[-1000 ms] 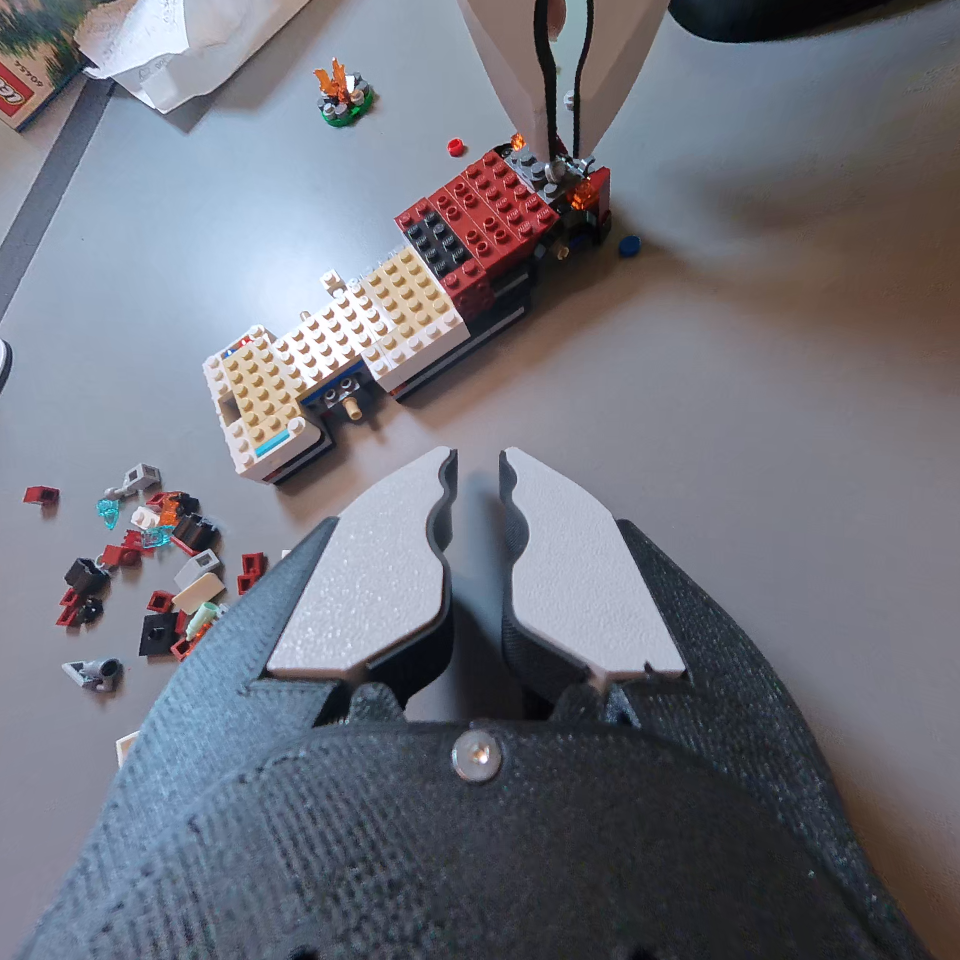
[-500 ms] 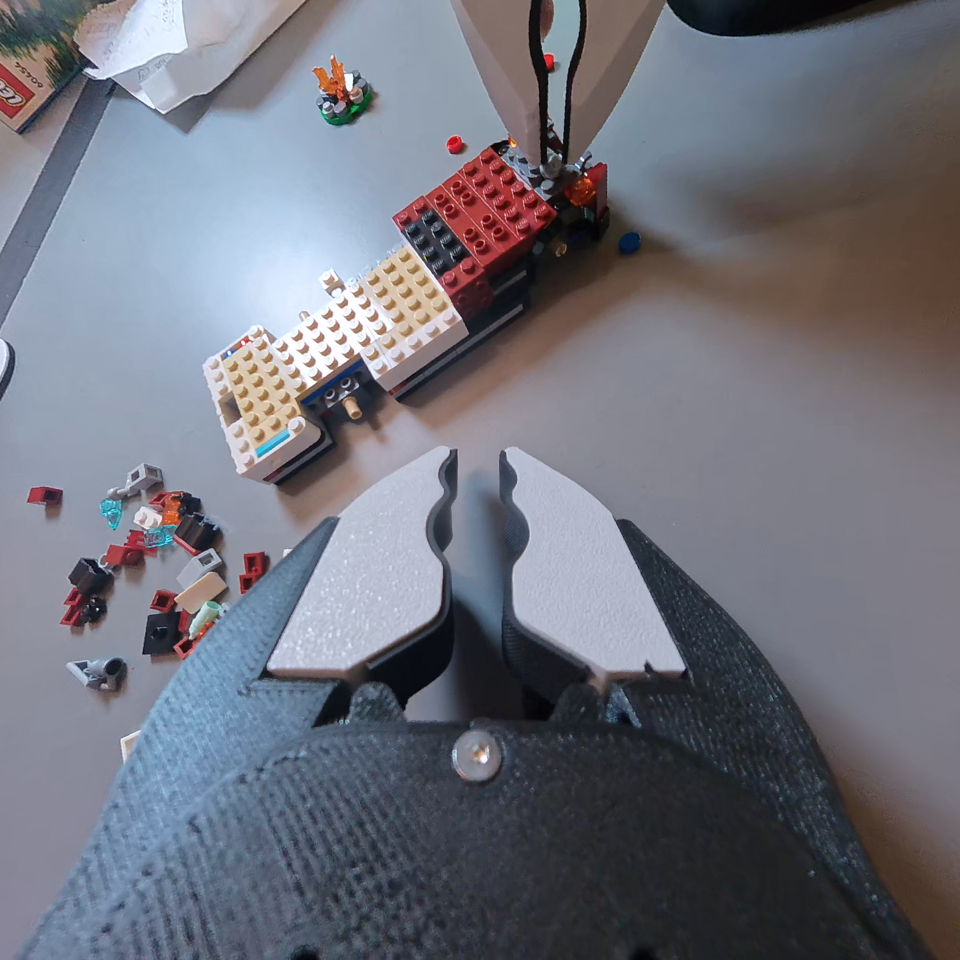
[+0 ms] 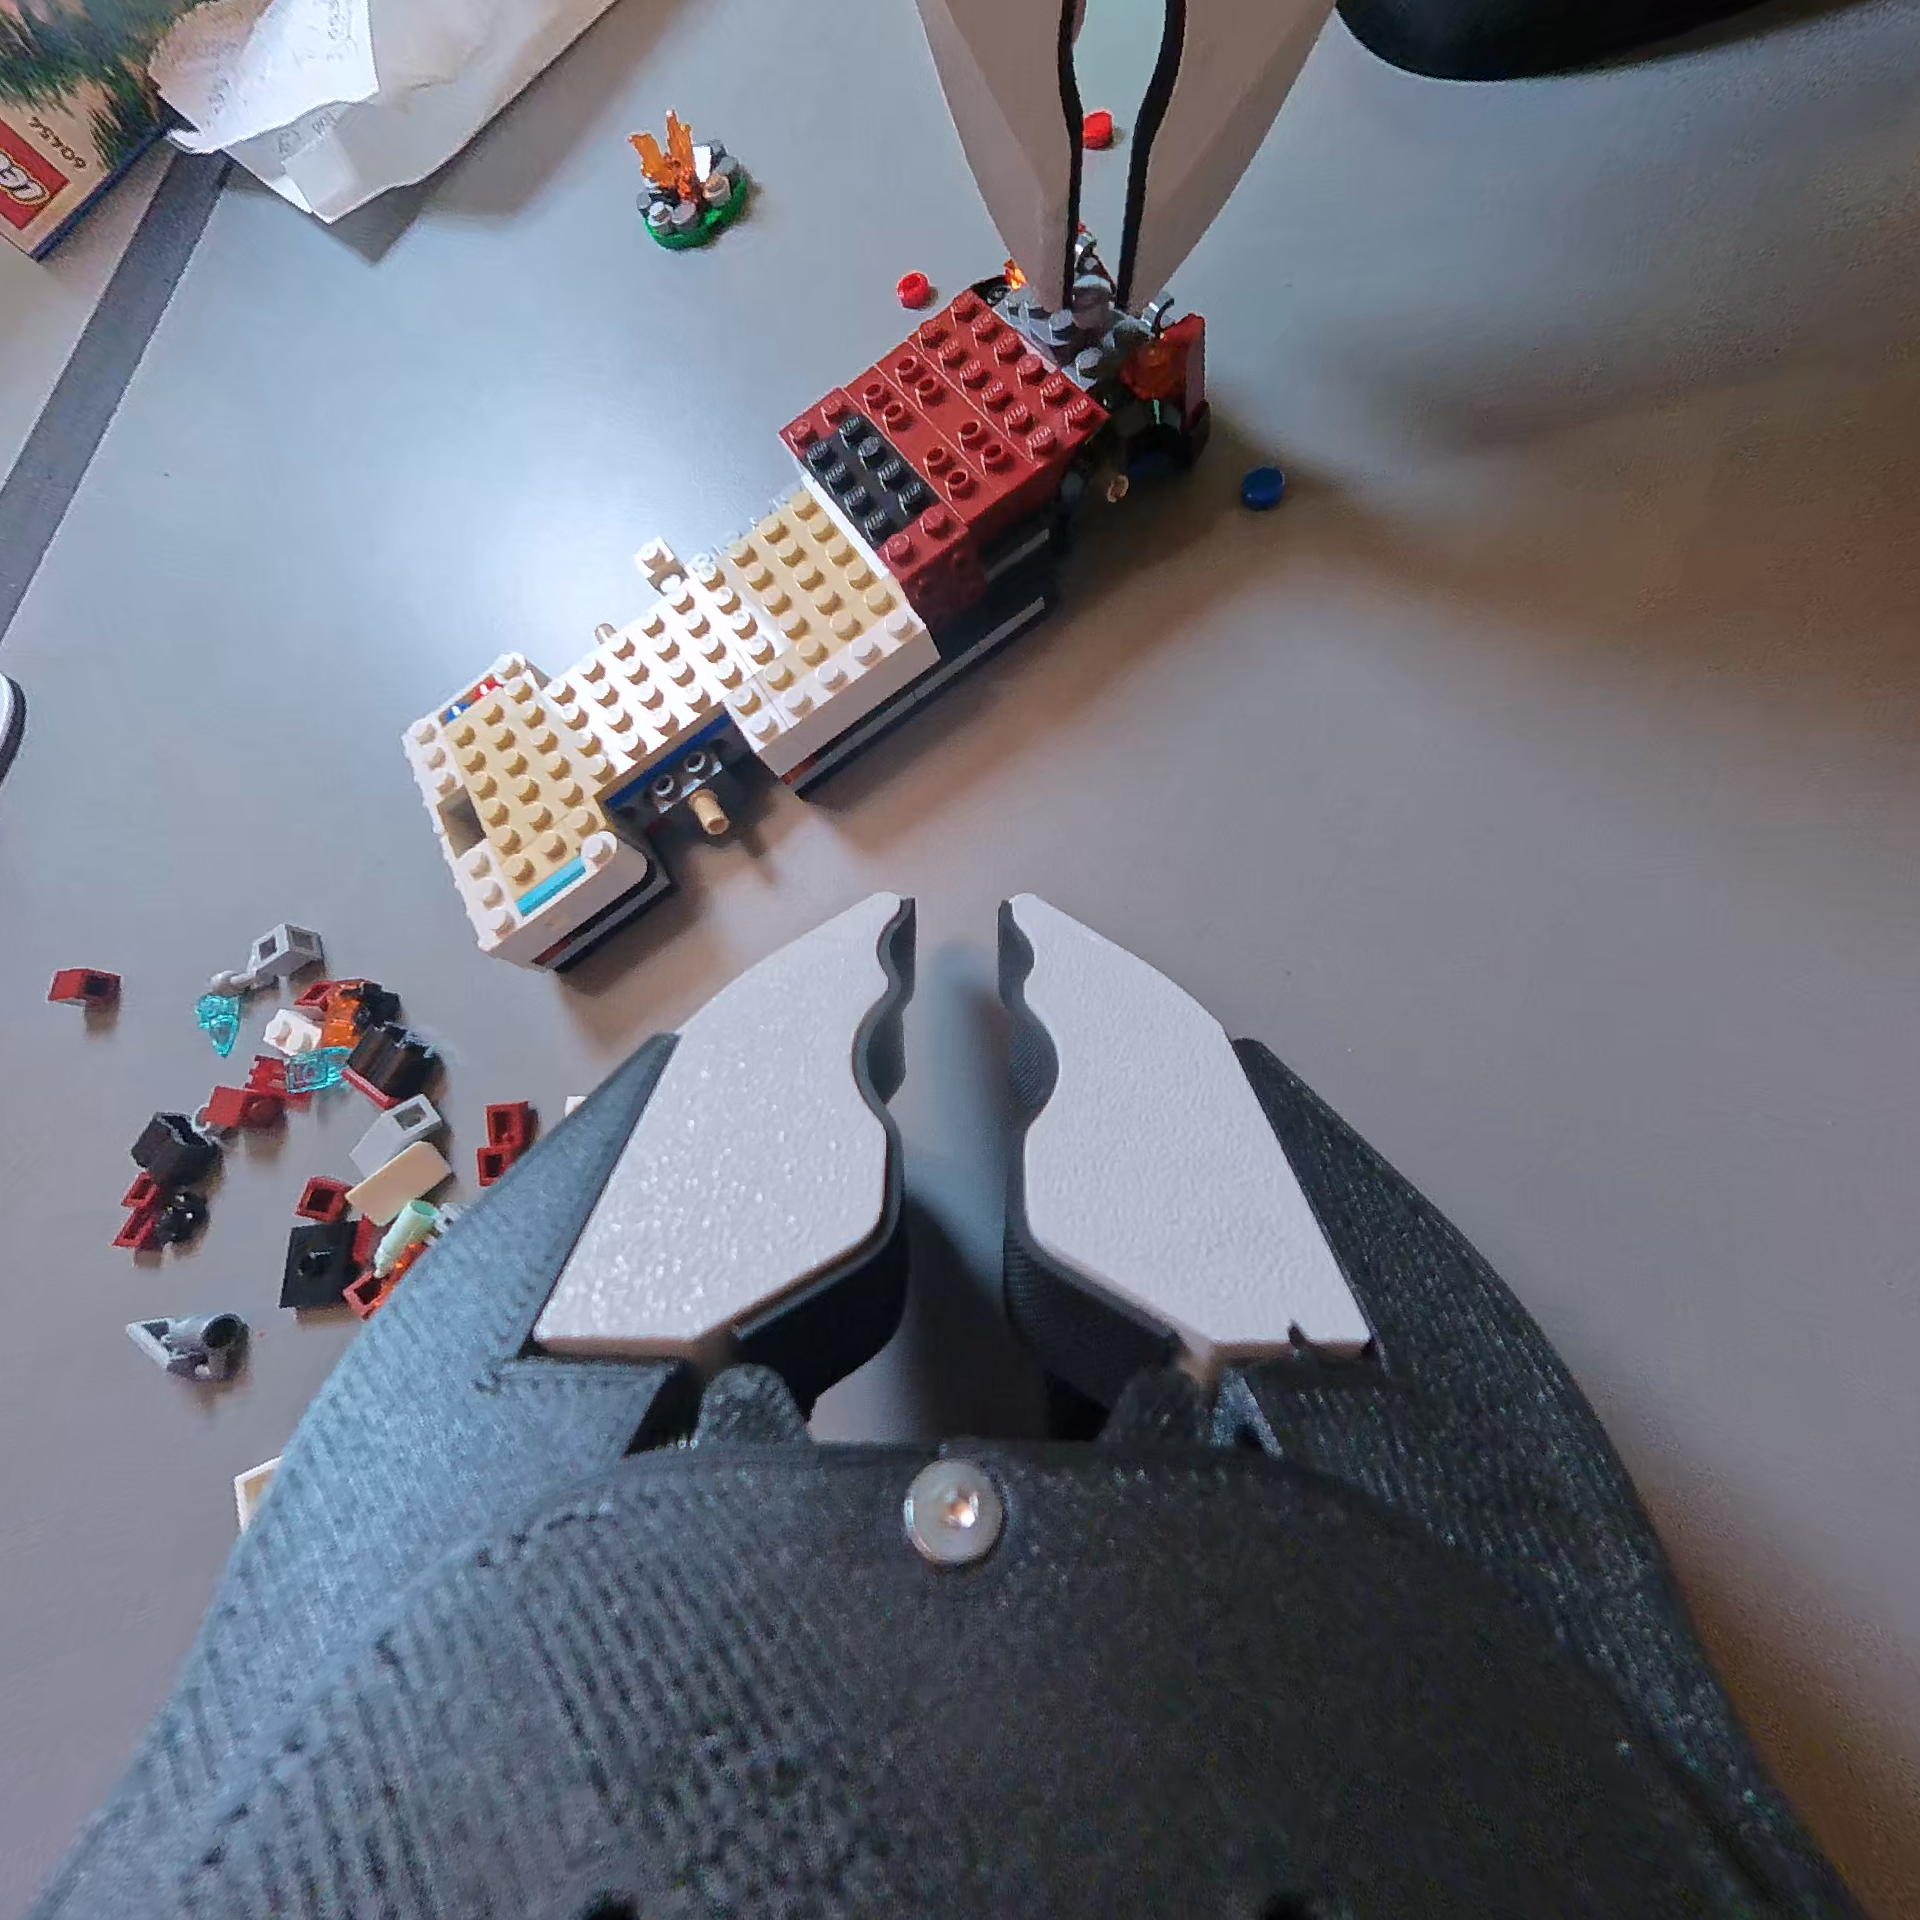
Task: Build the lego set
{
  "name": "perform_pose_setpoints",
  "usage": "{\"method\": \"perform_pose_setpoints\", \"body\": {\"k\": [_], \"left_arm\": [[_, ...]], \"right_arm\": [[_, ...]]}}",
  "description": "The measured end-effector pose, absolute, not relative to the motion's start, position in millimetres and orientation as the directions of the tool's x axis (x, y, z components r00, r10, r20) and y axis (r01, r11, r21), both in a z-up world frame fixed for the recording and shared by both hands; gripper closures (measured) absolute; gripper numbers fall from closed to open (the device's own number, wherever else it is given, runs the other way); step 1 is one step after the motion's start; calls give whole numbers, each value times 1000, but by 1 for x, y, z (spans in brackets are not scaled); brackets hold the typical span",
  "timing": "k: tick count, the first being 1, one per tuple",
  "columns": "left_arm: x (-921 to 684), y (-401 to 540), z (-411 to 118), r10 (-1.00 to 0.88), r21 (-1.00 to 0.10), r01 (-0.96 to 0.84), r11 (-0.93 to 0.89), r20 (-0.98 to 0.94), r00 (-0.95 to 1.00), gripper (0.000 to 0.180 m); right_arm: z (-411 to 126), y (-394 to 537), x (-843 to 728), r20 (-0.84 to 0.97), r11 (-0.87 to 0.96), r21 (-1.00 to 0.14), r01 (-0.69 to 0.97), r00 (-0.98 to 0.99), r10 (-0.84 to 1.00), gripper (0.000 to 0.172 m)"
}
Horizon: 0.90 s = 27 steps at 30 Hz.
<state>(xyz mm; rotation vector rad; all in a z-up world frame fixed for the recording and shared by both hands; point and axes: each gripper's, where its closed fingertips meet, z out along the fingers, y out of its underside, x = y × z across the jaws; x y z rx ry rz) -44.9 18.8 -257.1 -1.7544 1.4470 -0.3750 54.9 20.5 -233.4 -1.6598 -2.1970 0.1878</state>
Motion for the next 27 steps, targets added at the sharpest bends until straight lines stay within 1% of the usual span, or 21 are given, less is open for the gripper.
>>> {"method": "perform_pose_setpoints", "body": {"k": [9, 17, 27], "left_arm": [[-45, 19, -257, -919, -738, -674, -16, -254, 300, 166], [-45, 19, -257, -919, -737, -676, -16, -256, 301, 166], [-46, 19, -257, -919, -736, -677, -14, -257, 299, 166]], "right_arm": [[-235, 22, 56, 218, 283, -344, 895, -217, 952, 164], [-231, 21, 46, 206, 269, -412, 870, -198, 958, 165], [-236, 20, 49, 183, 259, -406, 876, -200, 963, 163]]}}
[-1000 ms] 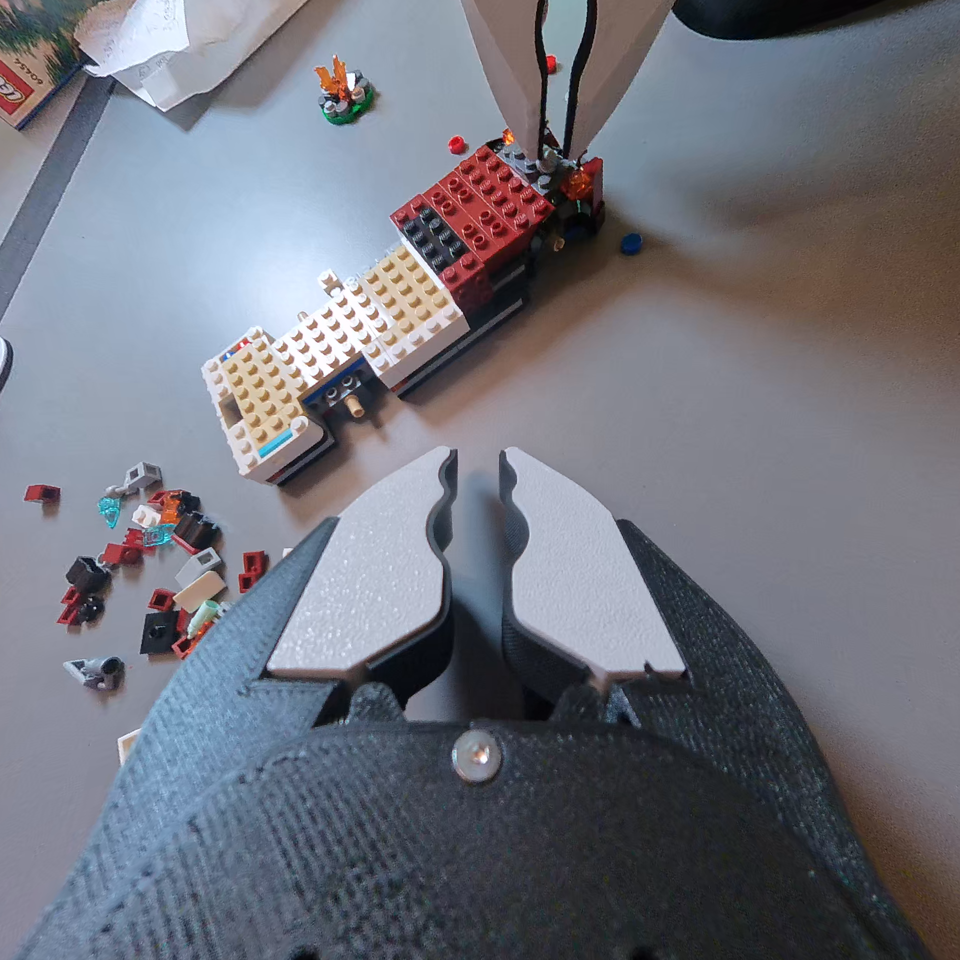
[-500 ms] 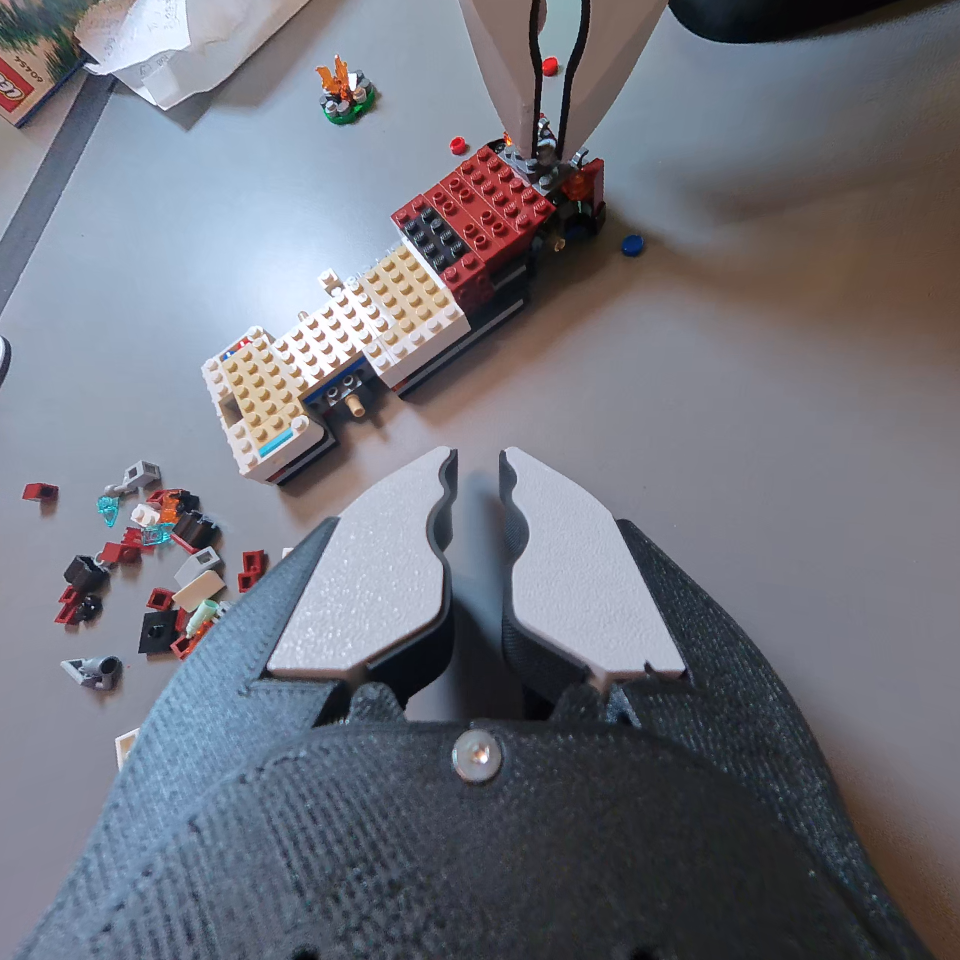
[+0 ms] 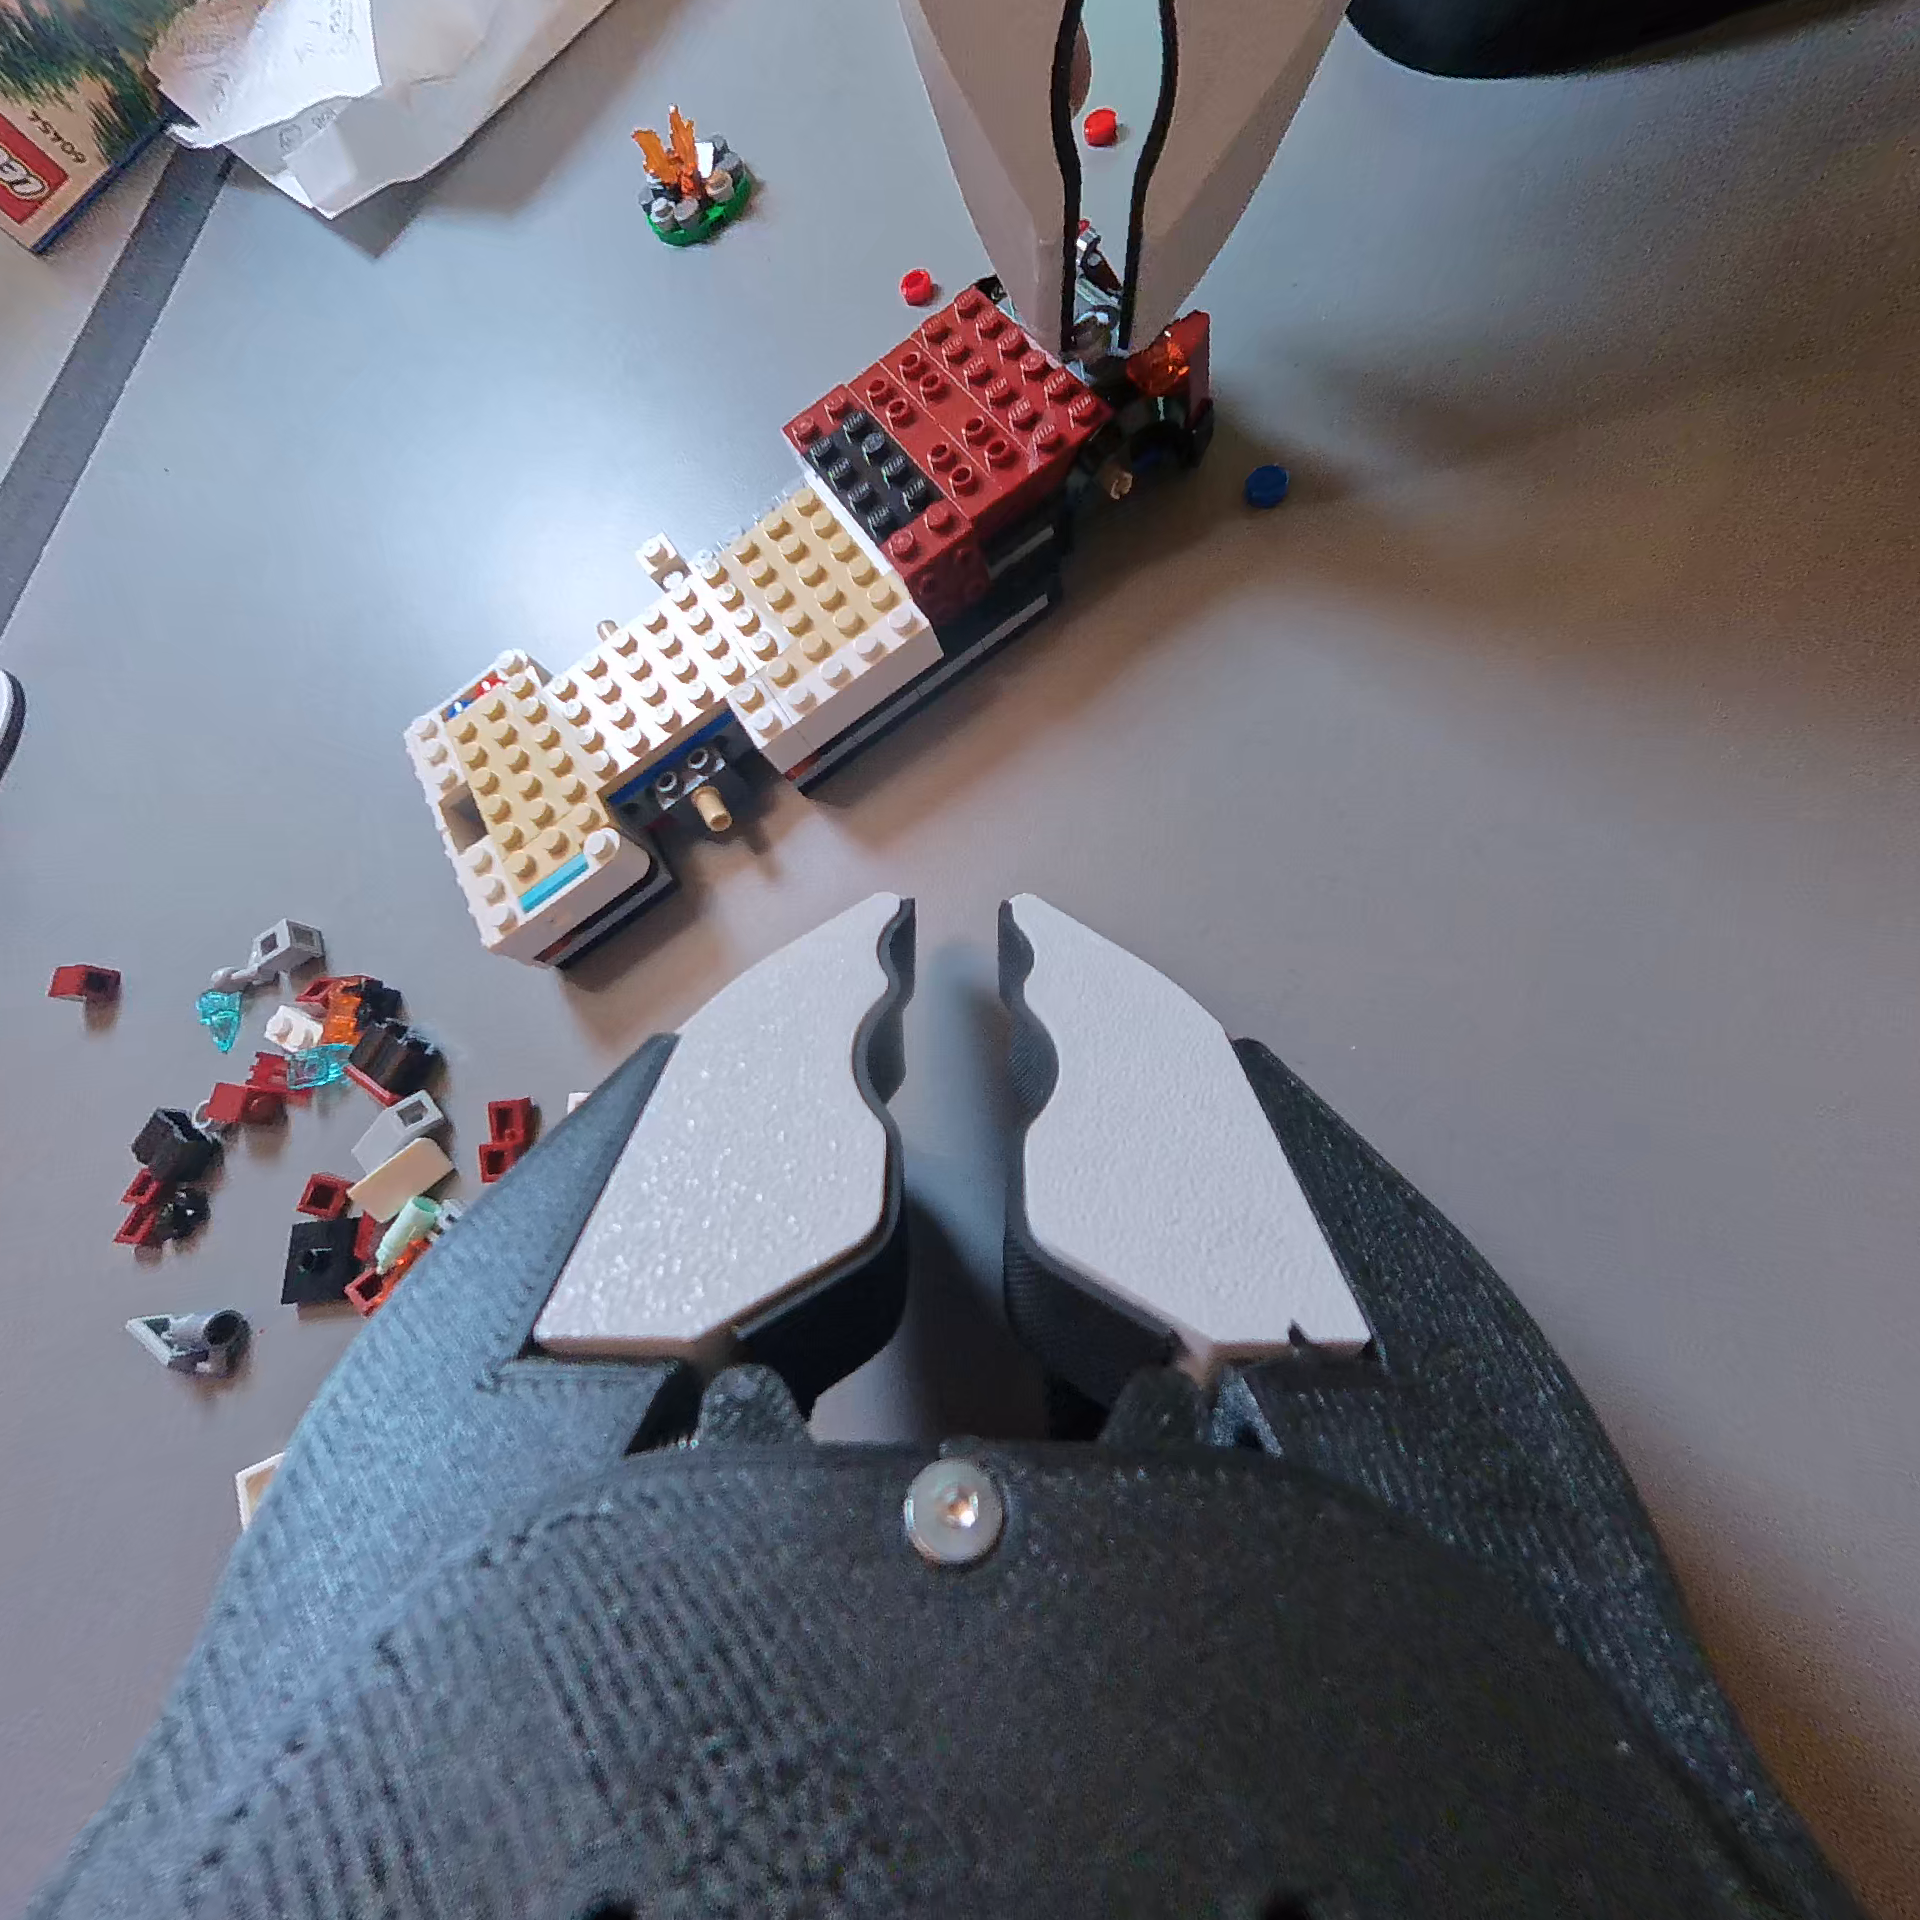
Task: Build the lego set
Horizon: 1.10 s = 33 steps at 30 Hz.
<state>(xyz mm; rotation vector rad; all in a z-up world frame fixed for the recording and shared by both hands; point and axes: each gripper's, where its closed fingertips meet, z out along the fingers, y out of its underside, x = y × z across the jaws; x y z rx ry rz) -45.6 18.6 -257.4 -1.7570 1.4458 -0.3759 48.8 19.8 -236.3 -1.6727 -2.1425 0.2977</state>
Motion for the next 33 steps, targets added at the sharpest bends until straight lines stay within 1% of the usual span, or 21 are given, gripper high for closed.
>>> {"method": "perform_pose_setpoints", "body": {"k": [24, 28, 33], "left_arm": [[-46, 19, -257, -919, -736, -677, -14, -258, 299, 166], [-46, 19, -257, -919, -735, -678, -14, -258, 299, 166], [-45, 19, -257, -919, -734, -679, -11, -261, 297, 166]], "right_arm": [[-233, 20, 51, 174, 250, -402, 881, -195, 965, 161], [-229, 19, 49, 158, 238, -424, 874, -187, 970, 165], [-233, 20, 49, 139, 229, -411, 883, -187, 972, 166]]}}
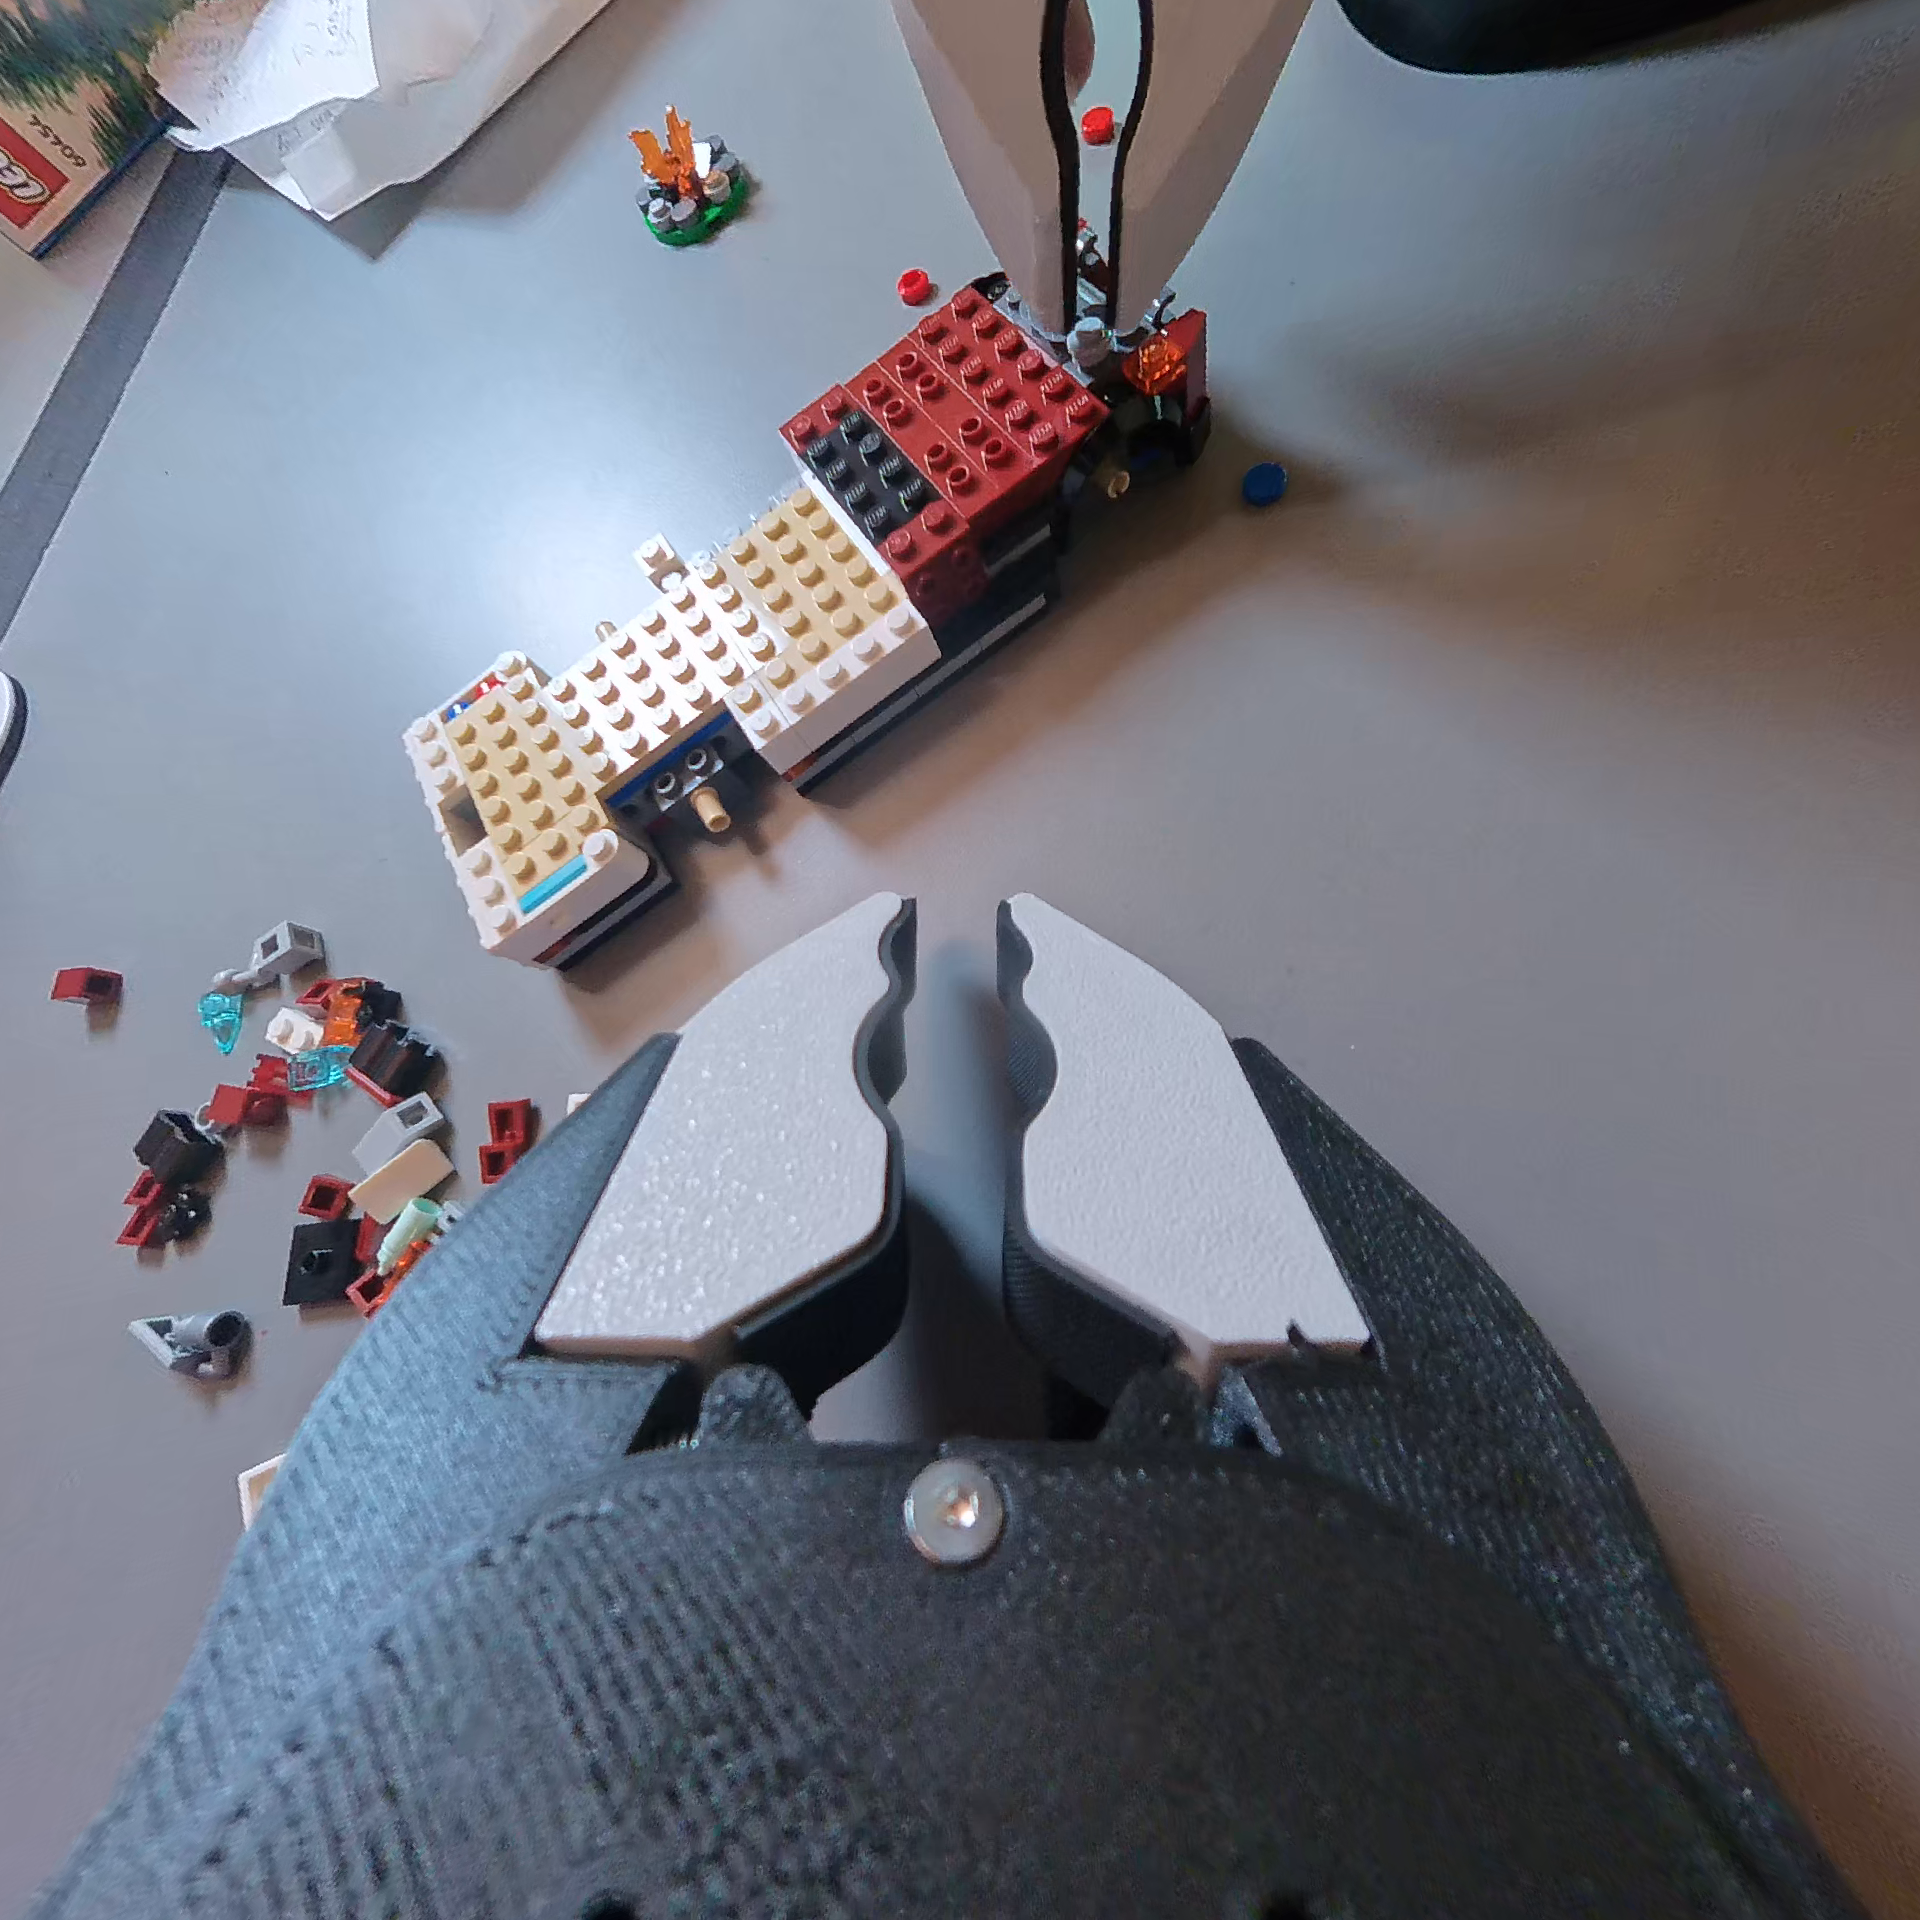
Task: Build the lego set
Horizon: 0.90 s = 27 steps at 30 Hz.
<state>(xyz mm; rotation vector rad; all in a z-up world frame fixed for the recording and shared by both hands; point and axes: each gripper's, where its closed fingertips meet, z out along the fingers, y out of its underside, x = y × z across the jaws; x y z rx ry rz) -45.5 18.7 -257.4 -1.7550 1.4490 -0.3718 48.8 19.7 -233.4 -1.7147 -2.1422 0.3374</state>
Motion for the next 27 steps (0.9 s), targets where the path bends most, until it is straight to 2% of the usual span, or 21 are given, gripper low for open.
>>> {"method": "perform_pose_setpoints", "body": {"k": [11, 23, 27], "left_arm": [[-46, 19, -258, -919, -732, -681, -10, -262, 294, 166], [-46, 19, -258, -917, -728, -685, -7, -268, 294, 166], [-48, 20, -258, -914, -723, -691, -3, -279, 295, 166]], "right_arm": [[-236, 20, 50, 80, 202, -362, 910, -185, 979, 167], [-240, 20, 50, 3, 196, -214, 957, -200, 980, 166], [-240, 19, 50, -4, 188, -238, 953, -195, 981, 166]]}}
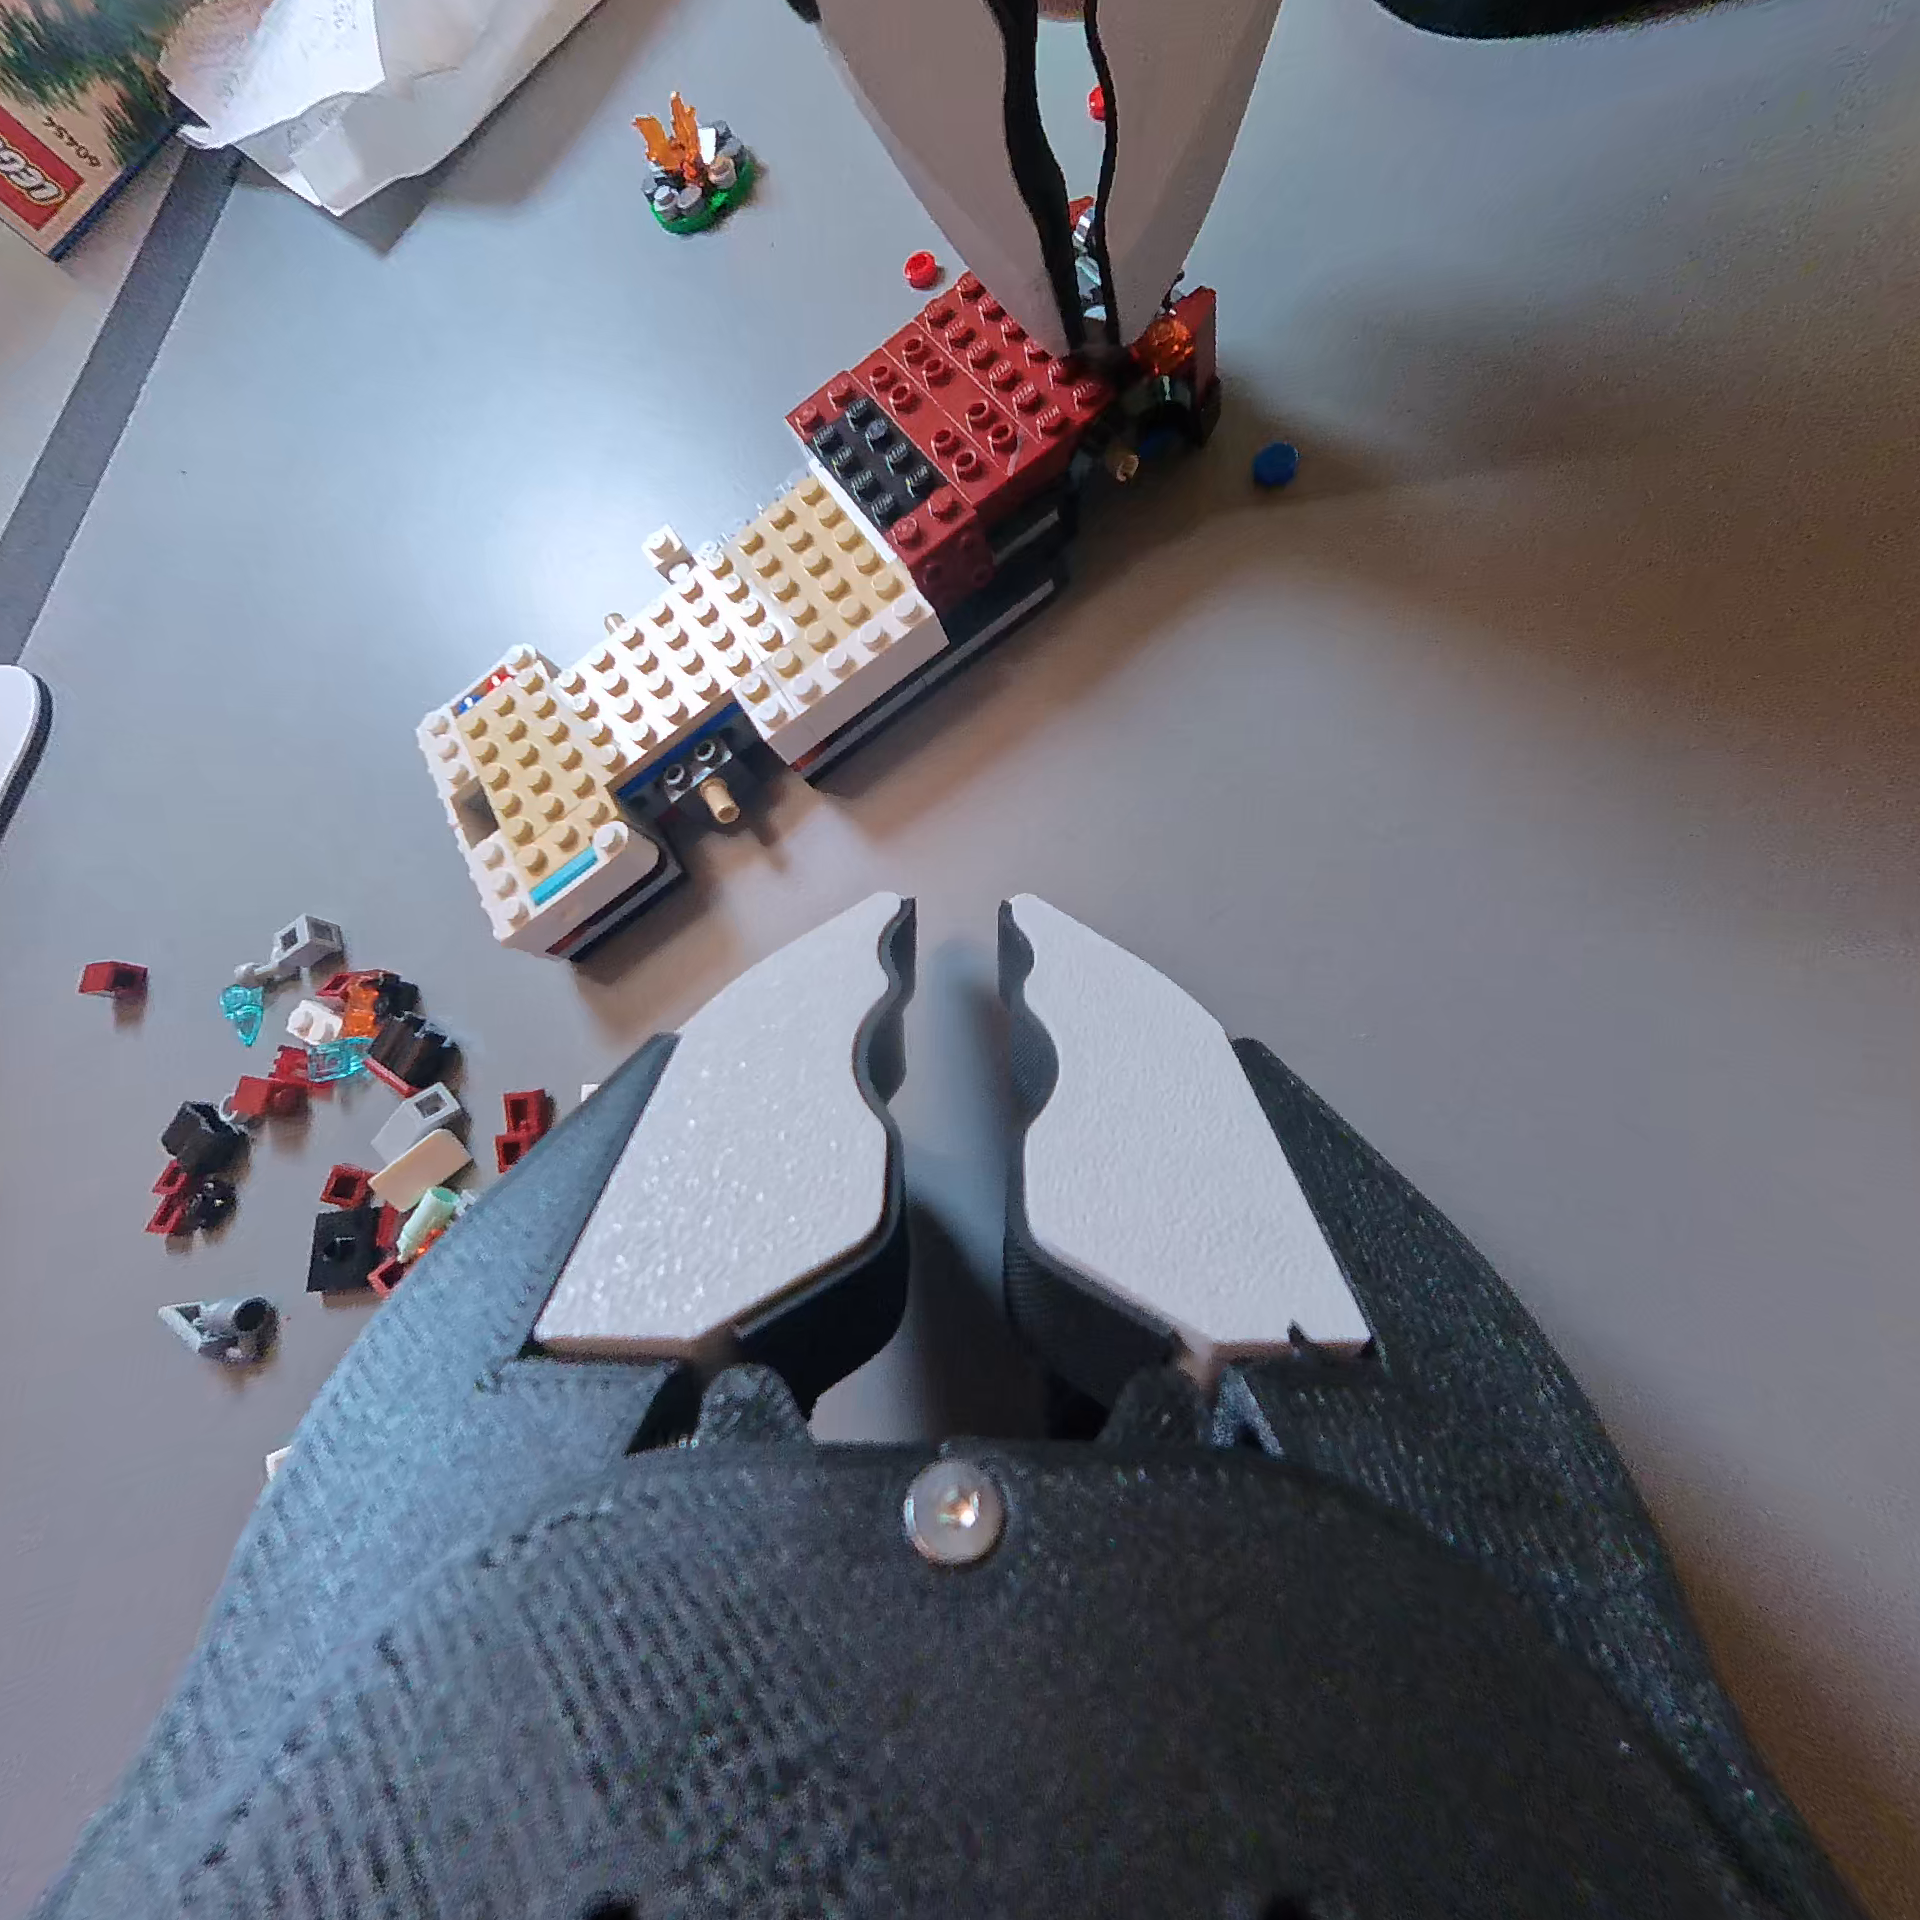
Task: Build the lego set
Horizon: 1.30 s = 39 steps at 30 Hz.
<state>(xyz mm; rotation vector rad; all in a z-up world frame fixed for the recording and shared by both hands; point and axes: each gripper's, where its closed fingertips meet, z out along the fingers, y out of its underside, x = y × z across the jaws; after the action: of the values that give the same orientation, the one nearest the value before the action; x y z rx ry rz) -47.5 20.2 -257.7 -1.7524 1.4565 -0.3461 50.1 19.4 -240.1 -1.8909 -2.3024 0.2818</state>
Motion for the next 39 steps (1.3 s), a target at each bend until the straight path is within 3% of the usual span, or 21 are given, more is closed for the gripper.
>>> {"method": "perform_pose_setpoints", "body": {"k": [5, 8, 11, 21, 39], "left_arm": [[-46, 21, -256, -915, -735, -678, -8, -268, 301, 166], [-46, 21, -256, -915, -739, -673, -12, -263, 305, 166], [-45, 22, -256, -916, -750, -661, -25, -248, 316, 166], [-44, 24, -255, -918, -774, -631, -50, -213, 334, 167], [-43, 24, -254, -916, -781, -621, -59, -204, 344, 168]], "right_arm": [[-235, 20, 46, 49, 173, -361, 916, -166, 985, 166], [-214, 21, 43, 2, 74, -515, 854, -85, 996, 149], [-199, 27, 53, 27, 45, -598, 800, -36, 999, 148], [-248, 34, 134, 22, -103, -479, 872, 130, 991, 159], [-264, 31, 125, 15, -98, -480, 872, 119, 993, 164]]}}
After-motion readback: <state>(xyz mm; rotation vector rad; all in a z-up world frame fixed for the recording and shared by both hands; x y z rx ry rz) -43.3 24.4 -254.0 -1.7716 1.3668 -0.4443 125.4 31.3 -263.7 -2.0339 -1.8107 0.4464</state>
